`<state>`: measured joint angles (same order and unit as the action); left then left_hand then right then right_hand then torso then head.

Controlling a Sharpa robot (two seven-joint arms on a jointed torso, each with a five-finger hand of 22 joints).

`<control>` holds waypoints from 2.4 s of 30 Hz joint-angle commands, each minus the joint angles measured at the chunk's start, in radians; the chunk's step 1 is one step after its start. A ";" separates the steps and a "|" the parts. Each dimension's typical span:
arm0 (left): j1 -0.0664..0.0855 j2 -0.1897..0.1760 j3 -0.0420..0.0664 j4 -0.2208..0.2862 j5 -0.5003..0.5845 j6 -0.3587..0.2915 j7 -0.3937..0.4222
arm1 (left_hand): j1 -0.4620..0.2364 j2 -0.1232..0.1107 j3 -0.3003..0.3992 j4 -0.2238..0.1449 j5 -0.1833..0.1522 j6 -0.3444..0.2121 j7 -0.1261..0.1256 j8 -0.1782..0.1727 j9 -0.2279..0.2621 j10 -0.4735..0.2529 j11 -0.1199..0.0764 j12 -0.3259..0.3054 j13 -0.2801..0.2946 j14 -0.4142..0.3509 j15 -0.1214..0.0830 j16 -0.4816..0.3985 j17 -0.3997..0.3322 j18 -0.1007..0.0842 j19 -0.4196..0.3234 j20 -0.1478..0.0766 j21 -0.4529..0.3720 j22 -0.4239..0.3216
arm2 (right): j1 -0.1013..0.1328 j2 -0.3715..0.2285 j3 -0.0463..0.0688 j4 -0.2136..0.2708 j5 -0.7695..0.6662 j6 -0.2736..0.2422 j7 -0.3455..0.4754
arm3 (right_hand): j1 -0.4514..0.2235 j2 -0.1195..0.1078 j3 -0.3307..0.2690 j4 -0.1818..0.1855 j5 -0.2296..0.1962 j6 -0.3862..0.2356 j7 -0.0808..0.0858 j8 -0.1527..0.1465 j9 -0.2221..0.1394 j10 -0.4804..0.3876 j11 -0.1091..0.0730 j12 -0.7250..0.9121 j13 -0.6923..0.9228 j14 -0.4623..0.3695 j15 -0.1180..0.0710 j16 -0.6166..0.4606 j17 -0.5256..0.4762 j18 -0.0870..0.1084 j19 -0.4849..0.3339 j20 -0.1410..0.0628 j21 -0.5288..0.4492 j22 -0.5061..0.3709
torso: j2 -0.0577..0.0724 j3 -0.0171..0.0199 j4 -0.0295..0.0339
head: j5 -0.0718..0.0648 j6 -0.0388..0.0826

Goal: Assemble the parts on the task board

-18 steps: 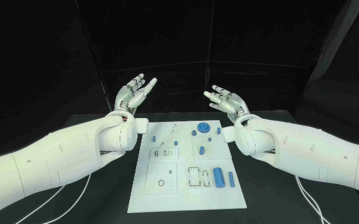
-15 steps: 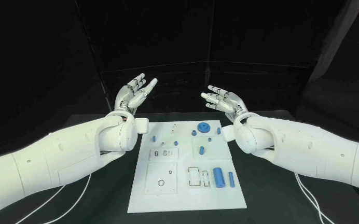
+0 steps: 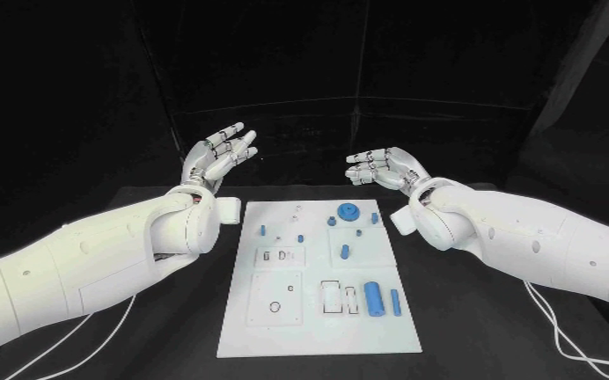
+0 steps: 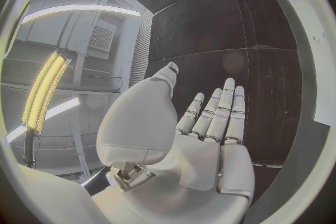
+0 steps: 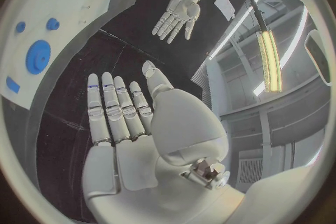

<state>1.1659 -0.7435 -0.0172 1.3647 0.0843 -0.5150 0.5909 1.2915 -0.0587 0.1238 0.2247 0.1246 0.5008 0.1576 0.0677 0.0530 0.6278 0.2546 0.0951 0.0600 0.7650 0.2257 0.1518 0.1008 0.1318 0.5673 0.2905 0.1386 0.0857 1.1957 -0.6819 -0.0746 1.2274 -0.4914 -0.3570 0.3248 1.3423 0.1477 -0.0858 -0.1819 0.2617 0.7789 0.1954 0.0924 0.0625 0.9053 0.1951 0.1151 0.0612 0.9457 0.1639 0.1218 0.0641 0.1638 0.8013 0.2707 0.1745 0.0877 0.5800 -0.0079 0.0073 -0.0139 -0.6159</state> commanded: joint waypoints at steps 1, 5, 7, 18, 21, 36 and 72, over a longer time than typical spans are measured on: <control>0.002 -0.005 0.001 0.016 -0.019 0.055 0.020 | 0.002 0.013 -0.012 -0.019 0.000 0.112 0.115 0.021 0.009 0.154 -0.021 0.036 0.009 0.081 -0.027 0.035 0.010 0.027 0.117 -0.001 0.043 0.017 | 0.011 -0.003 0.001 -0.001 -0.258 -0.033 -0.071 | 0.001 -0.002 0.014 -0.049 0.025 0.159 0.021 0.010 0.004 0.150 -0.034 0.001 0.003 0.173 -0.046 0.023 0.010 0.022 0.141 -0.039 0.059 0.011 | 0.023 -0.0004 0.0072 | -0.003 0.001; 0.002 -0.023 0.001 0.045 -0.023 0.069 0.020 | 0.002 0.025 -0.052 -0.045 -0.002 0.304 0.107 0.061 0.021 0.242 -0.037 0.061 0.006 0.142 -0.046 0.054 0.012 0.047 0.171 -0.003 0.058 0.017 | 0.025 -0.006 0.002 0.008 -0.388 -0.017 -0.123 | -0.011 -0.005 0.015 -0.068 0.025 0.181 0.011 0.005 0.004 0.193 -0.049 -0.007 0.005 0.245 -0.069 0.038 0.023 0.022 0.196 -0.064 0.088 0.019 | 0.039 -0.0012 0.0075 | 0.002 0.005; 0.002 -0.034 0.001 0.063 -0.026 0.087 0.015 | 0.007 0.034 -0.077 -0.060 -0.020 0.327 0.104 0.063 0.017 0.265 -0.042 0.062 0.004 0.161 -0.051 0.055 0.009 0.049 0.189 -0.005 0.059 0.013 | 0.032 -0.007 0.002 0.013 -0.450 -0.008 -0.148 | -0.019 -0.006 0.016 -0.081 0.023 0.199 0.003 0.004 0.004 0.222 -0.059 -0.011 0.005 0.292 -0.086 0.050 0.034 0.021 0.235 -0.082 0.112 0.028 | 0.050 -0.0036 0.0100 | -0.002 0.009; 0.002 -0.085 0.001 0.156 -0.077 0.155 0.001 | 0.022 0.058 -0.116 -0.090 -0.034 0.351 0.102 0.060 0.014 0.293 -0.046 0.056 0.004 0.190 -0.057 0.052 0.004 0.052 0.216 -0.009 0.056 0.005 | 0.073 0.005 0.004 0.048 -0.751 0.069 -0.278 | -0.022 -0.031 0.012 -0.106 0.025 0.253 -0.029 -0.002 0.005 0.304 -0.105 -0.026 0.008 0.559 -0.162 0.199 0.146 0.019 0.441 -0.176 0.291 0.114 | 0.101 -0.0132 0.0286 | -0.019 0.020; 0.002 -0.096 0.001 0.169 -0.080 0.165 0.006 | 0.024 0.065 -0.122 -0.095 -0.034 0.355 0.100 0.059 0.013 0.298 -0.048 0.055 0.004 0.195 -0.058 0.052 0.004 0.052 0.222 -0.009 0.055 0.003 | 0.079 0.014 0.004 0.058 -0.845 0.077 -0.328 | -0.024 -0.031 0.018 -0.107 0.029 0.261 -0.033 -0.010 0.004 0.294 -0.105 -0.042 0.007 0.566 -0.167 0.273 0.201 0.015 0.453 -0.188 0.341 0.143 | 0.111 -0.0158 0.0320 | -0.027 0.020; 0.002 -0.106 0.001 0.210 -0.064 0.182 0.001 | 0.024 0.070 -0.130 -0.100 -0.033 0.360 0.100 0.059 0.013 0.304 -0.049 0.054 0.005 0.201 -0.060 0.051 0.003 0.052 0.228 -0.011 0.054 0.001 | 0.084 0.043 0.005 0.074 -1.089 0.150 -0.454 | -0.063 -0.047 0.055 -0.104 -0.012 0.235 -0.037 -0.027 0.003 0.245 -0.105 -0.048 0.009 0.563 -0.164 0.814 0.658 0.014 0.460 -0.184 0.609 0.321 | 0.139 -0.0187 0.0340 | -0.035 0.021; 0.002 -0.105 0.001 0.205 -0.063 0.212 -0.014 | 0.023 0.078 -0.137 -0.103 -0.032 0.364 0.100 0.058 0.013 0.309 -0.049 0.053 0.004 0.205 -0.061 0.050 0.002 0.052 0.234 -0.011 0.053 0.000 | 0.084 0.090 0.005 0.000 -1.107 0.249 -0.433 | -0.058 -0.034 0.119 -0.100 -0.060 0.218 -0.032 -0.026 0.004 0.214 -0.097 -0.025 0.006 0.547 -0.156 1.069 0.906 -0.012 0.444 -0.164 0.871 0.600 | 0.152 -0.0173 0.0363 | -0.020 -0.003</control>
<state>1.1662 -0.8492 -0.0175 1.5678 0.0250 -0.3242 0.5762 1.3156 0.0082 -0.0068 0.1198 0.0931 0.8613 0.2193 0.1280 0.0676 0.9329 0.2053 0.1511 0.0654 0.9635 0.1628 0.2005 0.1036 0.1766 0.7941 0.2770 0.1915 0.0867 1.2774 -0.5954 -0.0703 1.2300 -1.6078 -0.1295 -0.1255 1.2875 0.1037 0.0269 -0.2808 0.2058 1.0003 0.1648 0.0694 0.0659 1.1117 0.0948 0.0854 0.0683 1.4687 0.0036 1.1875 0.9679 0.1628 1.2492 0.1003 1.0419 0.6849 0.7297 -0.0246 0.0423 -0.0351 -0.6179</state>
